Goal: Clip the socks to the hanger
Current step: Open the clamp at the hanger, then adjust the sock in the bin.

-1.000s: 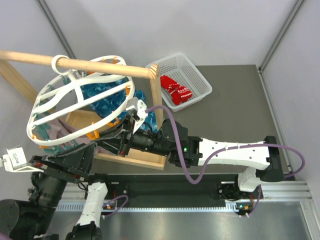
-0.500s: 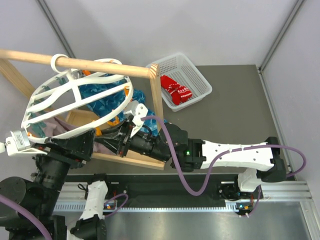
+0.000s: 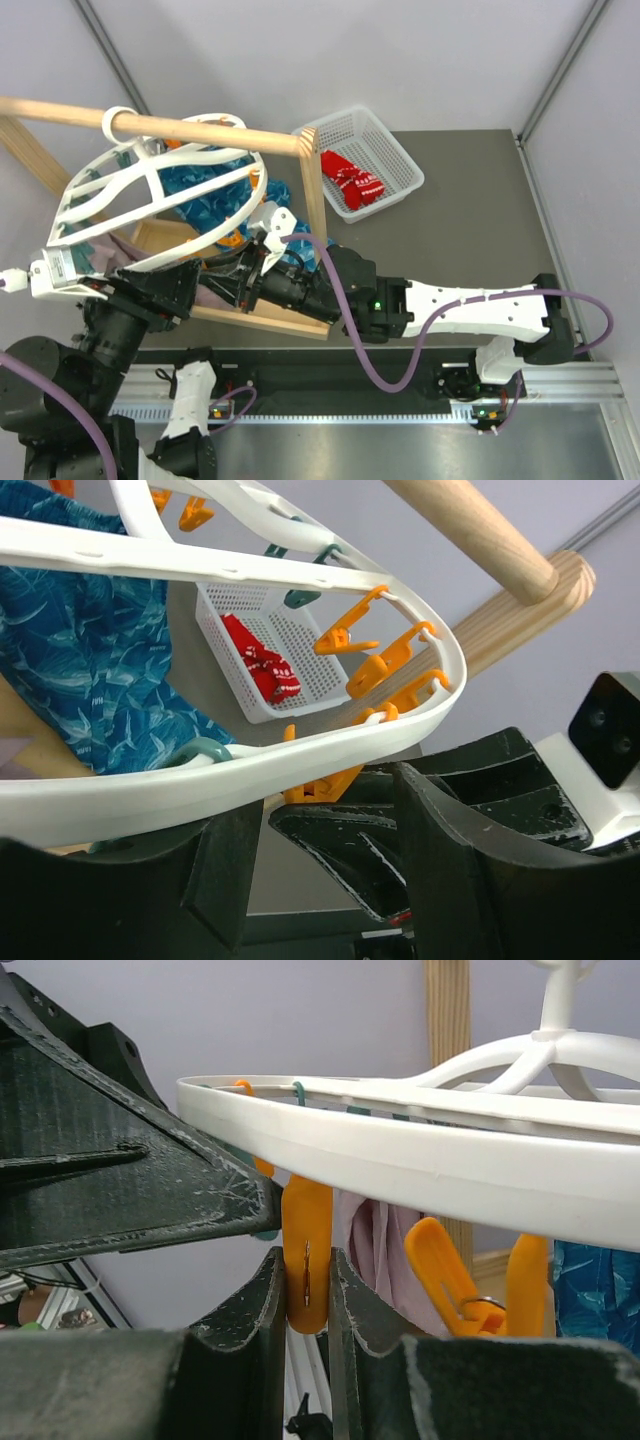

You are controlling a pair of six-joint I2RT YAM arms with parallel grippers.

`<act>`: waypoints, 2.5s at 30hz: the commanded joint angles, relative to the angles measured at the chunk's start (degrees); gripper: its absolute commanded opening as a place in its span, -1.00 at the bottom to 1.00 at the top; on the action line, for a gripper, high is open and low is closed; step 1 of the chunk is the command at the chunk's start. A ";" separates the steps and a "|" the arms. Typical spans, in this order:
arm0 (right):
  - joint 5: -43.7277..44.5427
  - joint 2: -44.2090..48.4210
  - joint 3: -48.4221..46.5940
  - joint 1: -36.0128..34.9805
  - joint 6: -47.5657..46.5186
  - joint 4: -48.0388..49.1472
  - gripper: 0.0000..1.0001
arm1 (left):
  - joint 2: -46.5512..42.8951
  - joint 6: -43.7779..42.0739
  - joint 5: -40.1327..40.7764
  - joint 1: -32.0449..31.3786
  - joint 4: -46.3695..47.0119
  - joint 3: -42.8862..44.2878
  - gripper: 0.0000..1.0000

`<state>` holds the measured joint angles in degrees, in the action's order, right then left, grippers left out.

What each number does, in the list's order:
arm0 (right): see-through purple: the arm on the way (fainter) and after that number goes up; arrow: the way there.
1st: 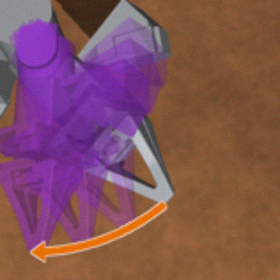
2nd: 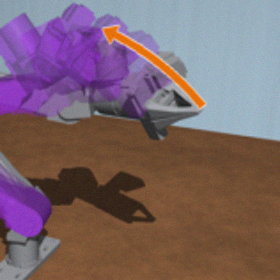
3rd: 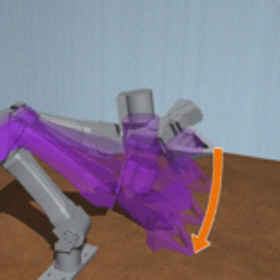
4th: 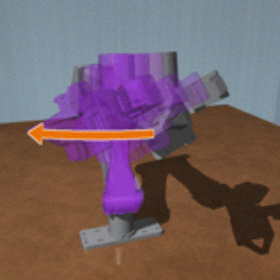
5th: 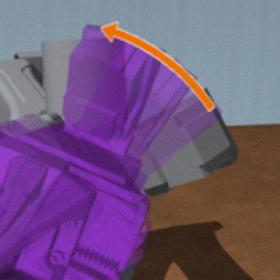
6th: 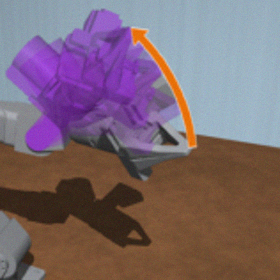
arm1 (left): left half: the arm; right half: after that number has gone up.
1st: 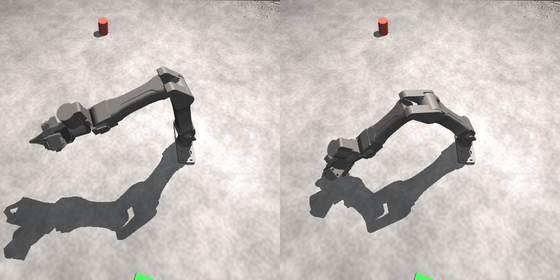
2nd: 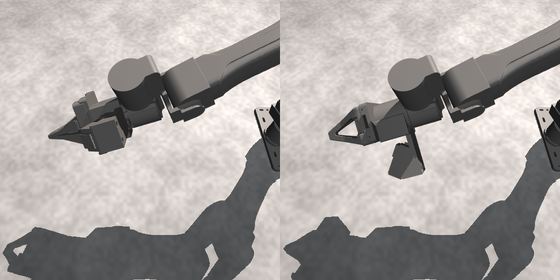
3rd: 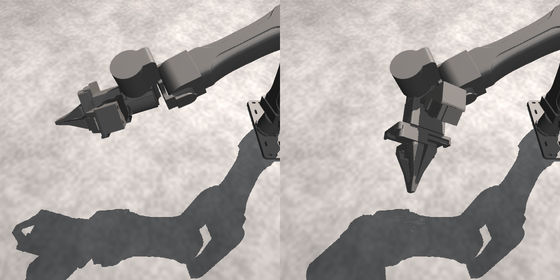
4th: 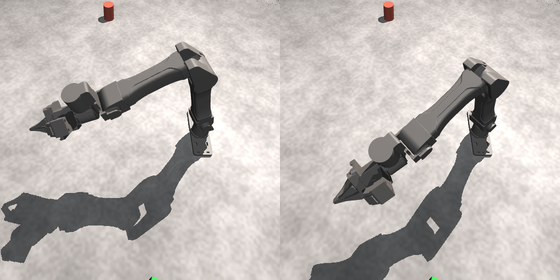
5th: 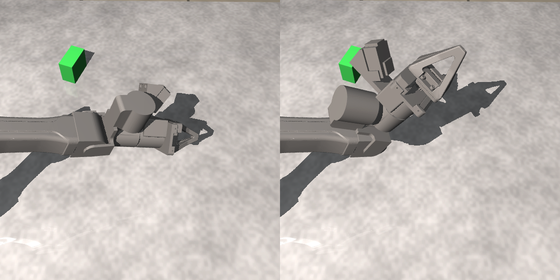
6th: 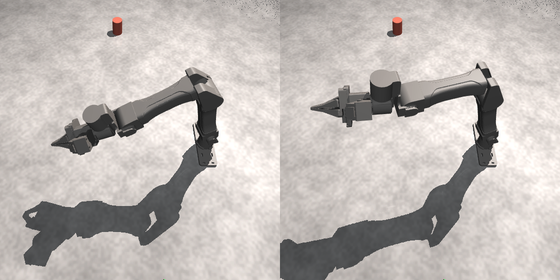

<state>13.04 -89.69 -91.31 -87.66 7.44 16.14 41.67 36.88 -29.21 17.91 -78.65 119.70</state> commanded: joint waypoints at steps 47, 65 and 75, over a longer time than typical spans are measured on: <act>19.37 25.31 21.30 -0.85 0.20 -14.98 0.60 | 4.12 -1.73 -0.49 -0.42 -4.23 -6.49 -1.00; 18.10 35.48 40.61 45.33 9.70 -29.69 0.98 | 1.84 -0.67 -1.11 -0.42 -3.26 -10.01 -1.00; -8.28 -3.00 8.63 60.85 3.55 -26.68 0.32 | 2.01 -0.93 -2.87 -1.30 -1.86 -10.72 -1.00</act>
<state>14.81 -85.82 -72.69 -28.29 13.67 -13.30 43.38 35.90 -31.27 17.06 -79.37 109.60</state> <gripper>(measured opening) 0.664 0.228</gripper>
